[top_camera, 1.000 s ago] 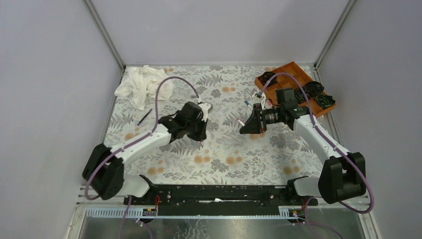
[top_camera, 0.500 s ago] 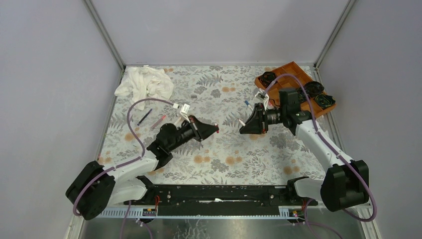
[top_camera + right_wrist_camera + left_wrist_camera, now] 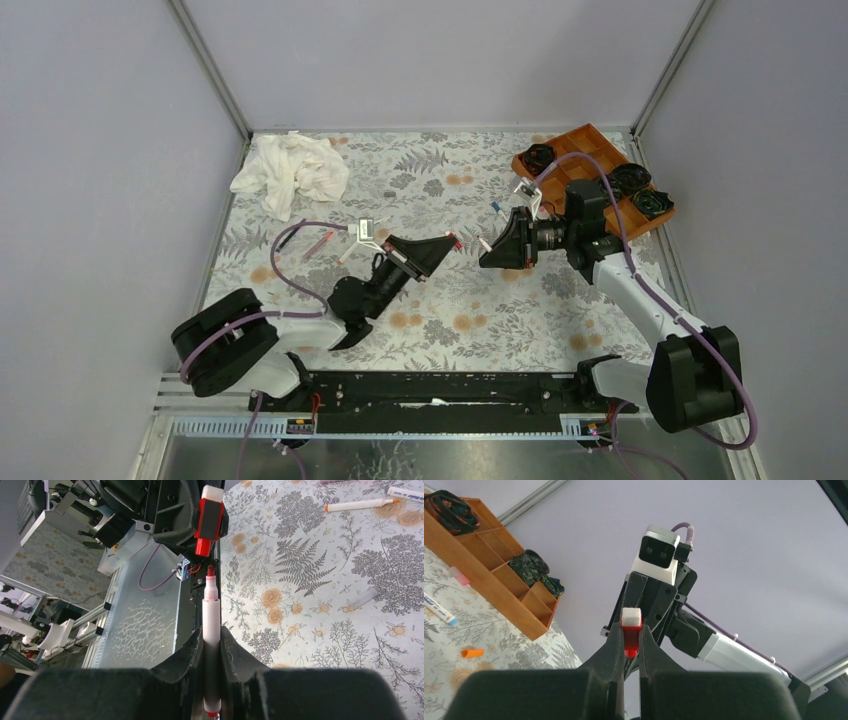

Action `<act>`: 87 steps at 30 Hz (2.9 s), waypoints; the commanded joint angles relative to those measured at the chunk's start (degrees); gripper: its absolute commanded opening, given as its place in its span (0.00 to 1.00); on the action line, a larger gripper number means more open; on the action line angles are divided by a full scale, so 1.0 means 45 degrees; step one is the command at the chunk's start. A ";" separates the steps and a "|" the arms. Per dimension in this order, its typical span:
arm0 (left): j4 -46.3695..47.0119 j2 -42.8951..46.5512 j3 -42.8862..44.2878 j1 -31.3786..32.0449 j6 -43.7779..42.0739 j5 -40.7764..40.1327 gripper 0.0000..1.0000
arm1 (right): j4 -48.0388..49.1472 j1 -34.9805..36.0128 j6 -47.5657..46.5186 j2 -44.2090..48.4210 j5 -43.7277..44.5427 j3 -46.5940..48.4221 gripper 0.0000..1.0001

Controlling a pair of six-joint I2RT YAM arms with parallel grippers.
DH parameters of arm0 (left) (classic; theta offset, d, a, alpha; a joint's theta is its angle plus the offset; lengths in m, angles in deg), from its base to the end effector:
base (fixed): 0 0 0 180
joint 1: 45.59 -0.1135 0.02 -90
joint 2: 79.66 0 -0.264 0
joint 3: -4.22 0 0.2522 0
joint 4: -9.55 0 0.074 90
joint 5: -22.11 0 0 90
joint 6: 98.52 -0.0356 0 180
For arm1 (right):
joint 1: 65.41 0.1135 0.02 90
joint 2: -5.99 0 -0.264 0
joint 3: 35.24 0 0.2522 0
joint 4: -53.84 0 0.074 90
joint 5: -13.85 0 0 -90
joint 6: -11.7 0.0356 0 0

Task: Insert the pens into the pen caps
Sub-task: Insert the pen cap onto the pen.

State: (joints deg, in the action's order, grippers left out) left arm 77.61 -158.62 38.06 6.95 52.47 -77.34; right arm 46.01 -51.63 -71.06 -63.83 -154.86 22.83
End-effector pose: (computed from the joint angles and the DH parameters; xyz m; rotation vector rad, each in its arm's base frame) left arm 0.1554 -0.1932 0.2364 -0.2645 1.3193 -1.6249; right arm 0.2366 0.0940 0.2828 -1.0420 1.5845 1.5347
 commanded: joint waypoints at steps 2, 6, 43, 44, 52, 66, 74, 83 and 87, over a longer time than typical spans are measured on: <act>0.2028 -0.0944 0.0886 0.0531 -0.0130 -0.2149 0.00 | 0.1562 0.0194 0.1042 0.0458 -0.0016 -0.0100 0.00; 0.2104 -0.1384 0.1265 0.0682 -0.0097 -0.2524 0.00 | 0.1572 0.0346 0.1046 0.0385 -0.0012 -0.0102 0.00; 0.2148 -0.2275 0.2041 0.0885 0.0281 -0.2163 0.00 | 0.1111 0.0535 0.0861 0.0243 0.0574 0.0035 0.00; 0.2149 -0.2302 0.2060 0.0889 0.0302 -0.2136 0.00 | 0.1104 0.0549 0.0879 0.0243 0.0593 0.0035 0.00; 0.2169 -0.2133 0.1971 0.0903 0.0227 -0.2227 0.00 | 0.0762 0.0551 0.0618 0.0201 0.0667 0.0151 0.00; 0.2169 -0.1921 0.1652 0.0909 0.0293 -0.2389 0.00 | 0.0904 0.0531 0.0655 0.0409 0.0757 0.0112 0.00; 0.2169 -0.1848 0.1551 0.0909 0.0198 -0.2483 0.00 | 0.1001 0.0516 0.0728 0.0491 0.0833 0.0094 0.00; 0.2169 -0.1887 0.1532 0.0921 0.0274 -0.2409 0.00 | 0.1089 0.0472 0.0865 0.0465 0.1004 0.0055 0.00; 0.2169 -0.1887 0.1571 0.0904 0.0275 -0.2300 0.00 | 0.1046 0.0467 0.0870 0.0390 0.1002 0.0074 0.00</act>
State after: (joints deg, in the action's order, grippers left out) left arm 82.64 -167.71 45.38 10.64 54.15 -87.39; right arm 49.64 -49.64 -67.49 -62.94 -150.76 22.46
